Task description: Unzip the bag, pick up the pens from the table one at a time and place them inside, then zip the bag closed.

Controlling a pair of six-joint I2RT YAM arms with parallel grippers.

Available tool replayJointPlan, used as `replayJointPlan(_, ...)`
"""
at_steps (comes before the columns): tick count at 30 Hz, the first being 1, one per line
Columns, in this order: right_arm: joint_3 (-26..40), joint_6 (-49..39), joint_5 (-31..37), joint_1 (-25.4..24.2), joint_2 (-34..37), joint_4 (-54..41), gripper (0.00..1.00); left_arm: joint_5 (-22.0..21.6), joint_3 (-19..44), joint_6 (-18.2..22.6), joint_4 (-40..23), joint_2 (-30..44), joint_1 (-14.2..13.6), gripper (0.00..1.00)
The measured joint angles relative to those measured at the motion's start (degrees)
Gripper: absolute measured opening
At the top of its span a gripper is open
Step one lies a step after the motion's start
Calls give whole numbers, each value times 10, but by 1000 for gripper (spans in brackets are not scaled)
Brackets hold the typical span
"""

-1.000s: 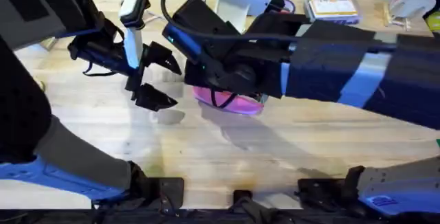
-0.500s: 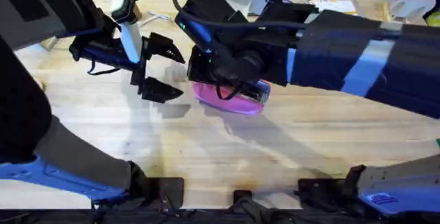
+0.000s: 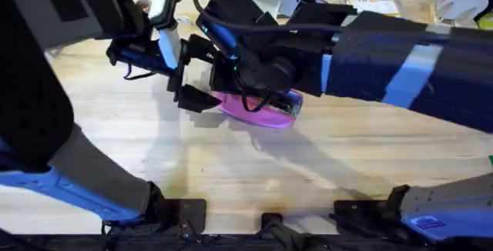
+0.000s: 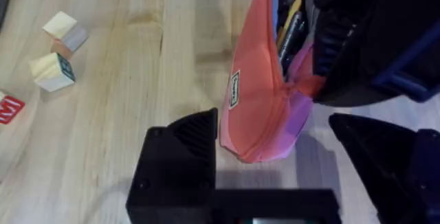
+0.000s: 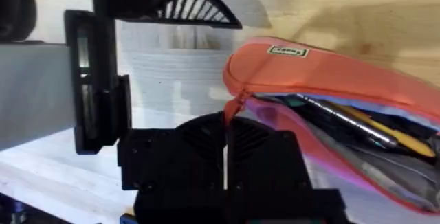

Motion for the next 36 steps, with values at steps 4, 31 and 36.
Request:
replayJointPlan(4, 0, 0, 0, 0, 0, 0, 30, 2, 0, -6, 1, 14, -6, 994)
replayJointPlan(31, 0, -54, -61, -104, -21, -82, 31, 28, 0, -13, -11, 26, -20, 44)
replayJointPlan(36, 0, -85, -122, -178, -54, -99, 31, 63, 0, -13, -29, 26, -25, 43)
